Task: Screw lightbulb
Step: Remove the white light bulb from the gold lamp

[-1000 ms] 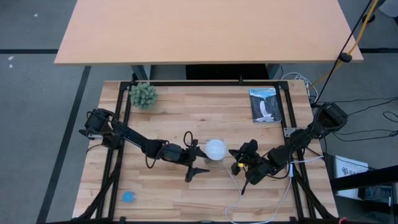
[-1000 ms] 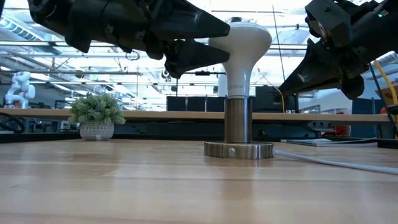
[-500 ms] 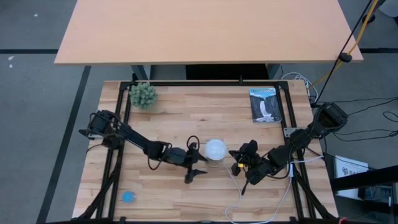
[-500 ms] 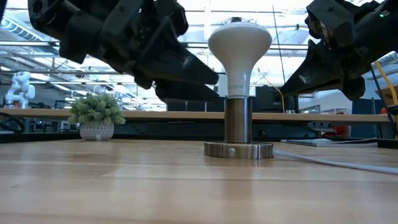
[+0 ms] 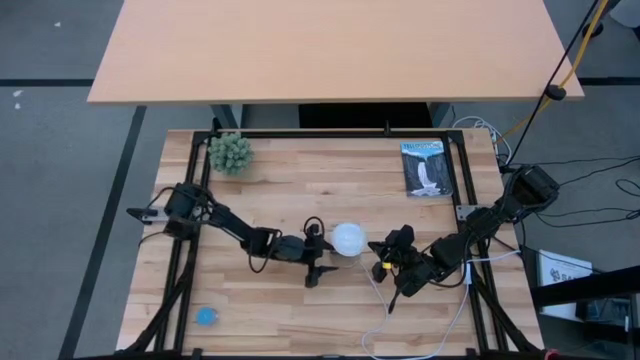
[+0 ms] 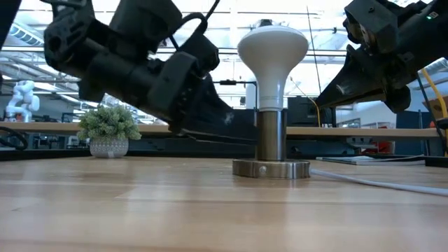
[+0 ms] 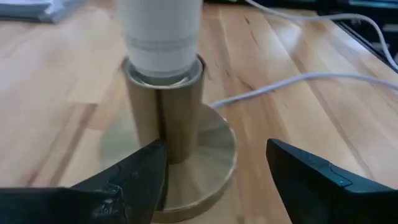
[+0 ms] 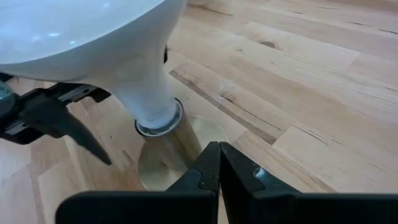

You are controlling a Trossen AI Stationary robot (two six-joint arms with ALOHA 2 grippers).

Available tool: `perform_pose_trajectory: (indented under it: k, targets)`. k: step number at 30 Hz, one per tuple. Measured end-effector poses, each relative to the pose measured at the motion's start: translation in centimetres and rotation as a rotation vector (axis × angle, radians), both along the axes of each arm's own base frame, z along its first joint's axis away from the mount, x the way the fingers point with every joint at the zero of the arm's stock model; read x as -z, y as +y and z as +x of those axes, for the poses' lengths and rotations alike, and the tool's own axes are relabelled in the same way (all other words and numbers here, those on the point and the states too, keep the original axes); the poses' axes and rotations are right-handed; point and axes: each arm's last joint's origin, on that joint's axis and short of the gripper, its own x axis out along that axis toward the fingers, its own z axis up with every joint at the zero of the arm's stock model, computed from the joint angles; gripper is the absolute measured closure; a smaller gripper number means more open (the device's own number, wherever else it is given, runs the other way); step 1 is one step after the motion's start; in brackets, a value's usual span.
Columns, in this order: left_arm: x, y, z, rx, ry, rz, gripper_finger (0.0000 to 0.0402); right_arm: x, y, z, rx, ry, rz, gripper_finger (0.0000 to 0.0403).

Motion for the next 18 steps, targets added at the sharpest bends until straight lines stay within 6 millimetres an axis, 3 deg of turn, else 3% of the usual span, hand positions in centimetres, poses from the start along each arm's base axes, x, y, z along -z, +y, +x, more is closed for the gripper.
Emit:
perform_pose_trajectory:
  k: [6, 18]
  targets:
    - [1.5, 1.3, 0.5, -0.032, -0.012, -0.005, 0.012, 0.0, 0.0, 0.0, 0.002, -0.002, 0.004, 0.0403]
    - [0.5, 2.3, 1.5, -0.037, -0.108, 0.024, 0.012, 0.0, 0.0, 0.0, 0.004, -0.005, 0.007, 0.0403]
